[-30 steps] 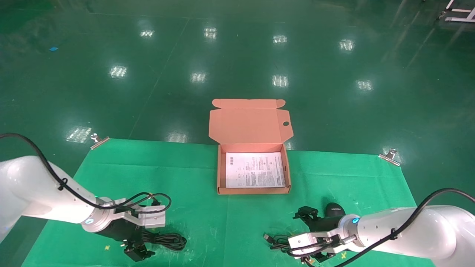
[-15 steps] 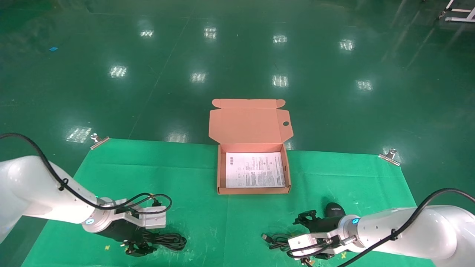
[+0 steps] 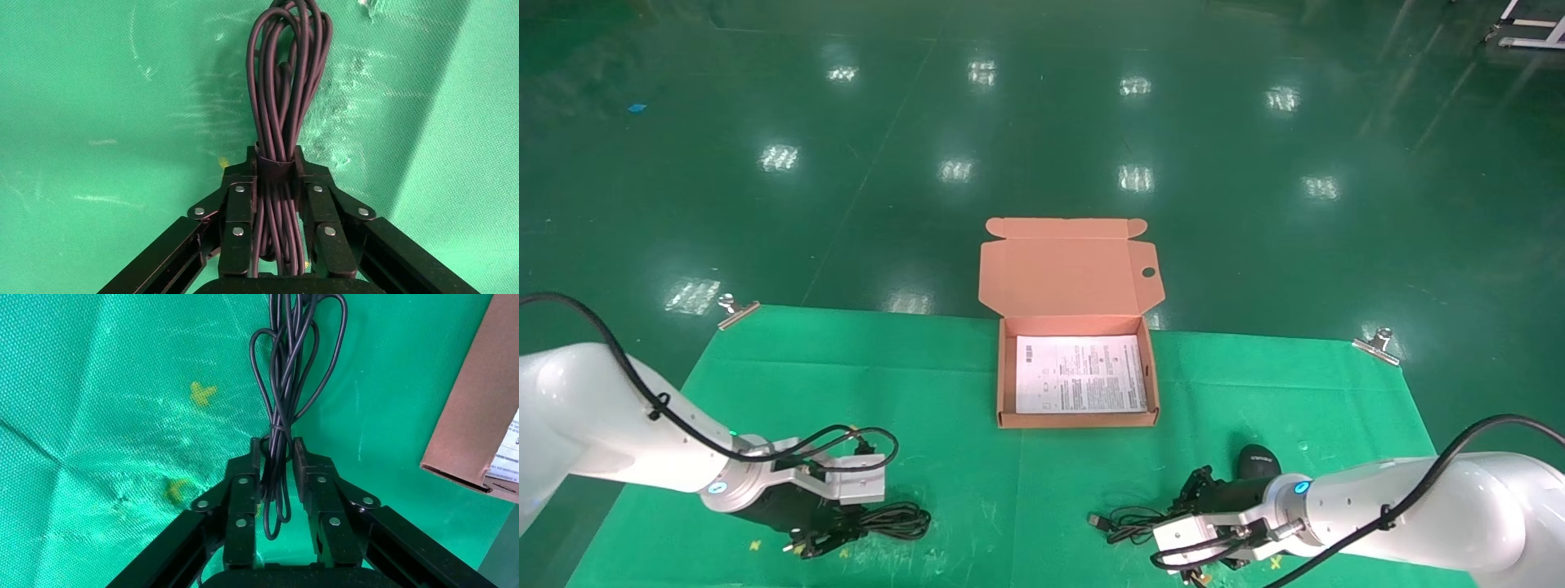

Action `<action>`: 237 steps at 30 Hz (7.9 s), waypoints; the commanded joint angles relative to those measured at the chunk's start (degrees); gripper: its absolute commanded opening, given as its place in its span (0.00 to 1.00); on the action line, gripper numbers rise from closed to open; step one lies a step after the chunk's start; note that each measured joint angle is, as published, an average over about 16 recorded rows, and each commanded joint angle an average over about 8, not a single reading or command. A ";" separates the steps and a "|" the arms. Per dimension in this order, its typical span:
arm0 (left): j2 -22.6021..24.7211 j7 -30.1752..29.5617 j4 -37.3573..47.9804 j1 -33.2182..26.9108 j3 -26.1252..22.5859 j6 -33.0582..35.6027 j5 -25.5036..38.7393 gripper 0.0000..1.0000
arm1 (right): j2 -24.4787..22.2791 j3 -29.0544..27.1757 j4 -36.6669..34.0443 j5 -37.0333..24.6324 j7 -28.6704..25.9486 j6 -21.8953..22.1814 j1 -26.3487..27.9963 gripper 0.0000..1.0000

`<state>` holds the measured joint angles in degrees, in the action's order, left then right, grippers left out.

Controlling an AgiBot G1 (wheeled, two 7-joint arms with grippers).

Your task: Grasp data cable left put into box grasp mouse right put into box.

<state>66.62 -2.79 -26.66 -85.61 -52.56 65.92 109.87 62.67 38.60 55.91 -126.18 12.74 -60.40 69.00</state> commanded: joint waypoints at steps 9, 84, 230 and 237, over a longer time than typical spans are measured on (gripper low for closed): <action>-5.09 0.09 -5.74 -1.53 0.94 4.81 -1.69 0.00 | -1.56 -1.78 -0.47 -0.88 -4.48 0.12 2.26 0.00; -14.73 -25.25 -38.51 -17.37 3.60 4.17 18.28 0.00 | 15.39 8.46 -15.53 15.20 -18.95 16.17 28.78 0.00; -6.83 2.01 -23.83 -0.33 5.87 -15.92 -38.60 1.00 | -20.27 8.85 9.49 37.89 -34.29 4.05 18.82 1.00; -11.25 0.23 -27.95 4.02 11.34 -9.55 -43.85 1.00 | -21.54 3.42 10.90 45.91 -32.42 -1.02 14.29 1.00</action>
<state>56.33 -2.18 -53.72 -82.53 -42.40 54.99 67.15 41.40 43.20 66.50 -82.01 -20.09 -60.32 84.27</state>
